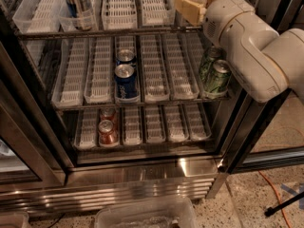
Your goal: Pick orange can from top shelf of fridge
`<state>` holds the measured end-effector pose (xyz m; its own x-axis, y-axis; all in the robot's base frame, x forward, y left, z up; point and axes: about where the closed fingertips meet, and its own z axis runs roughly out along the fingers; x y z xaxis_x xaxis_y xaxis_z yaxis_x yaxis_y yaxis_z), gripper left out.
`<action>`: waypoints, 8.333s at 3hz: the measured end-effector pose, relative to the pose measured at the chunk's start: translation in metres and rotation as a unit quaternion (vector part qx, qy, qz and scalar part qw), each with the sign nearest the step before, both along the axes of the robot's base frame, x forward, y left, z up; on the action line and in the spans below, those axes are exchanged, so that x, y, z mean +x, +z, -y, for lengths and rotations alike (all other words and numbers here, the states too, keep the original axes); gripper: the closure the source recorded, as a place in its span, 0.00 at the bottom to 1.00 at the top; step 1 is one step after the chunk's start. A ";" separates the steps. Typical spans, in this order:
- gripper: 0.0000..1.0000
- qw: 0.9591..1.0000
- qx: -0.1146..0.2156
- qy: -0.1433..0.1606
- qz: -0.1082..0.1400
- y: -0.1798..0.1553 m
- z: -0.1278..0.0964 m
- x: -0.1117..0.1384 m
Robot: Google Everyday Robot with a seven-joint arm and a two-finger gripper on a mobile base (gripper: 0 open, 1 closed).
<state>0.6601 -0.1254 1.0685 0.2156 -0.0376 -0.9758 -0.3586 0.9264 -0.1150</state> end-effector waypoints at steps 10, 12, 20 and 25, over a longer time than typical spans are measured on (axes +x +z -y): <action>1.00 0.997 0.014 0.014 0.069 0.046 0.006 -0.022; 1.00 0.997 0.011 0.039 0.065 0.043 -0.007 -0.054; 1.00 0.932 -0.133 0.335 -0.024 -0.022 -0.041 -0.159; 1.00 0.838 -0.127 0.521 -0.106 -0.088 -0.140 -0.288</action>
Offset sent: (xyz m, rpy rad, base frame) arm 0.0000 0.0000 0.0000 0.0000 0.0000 0.0000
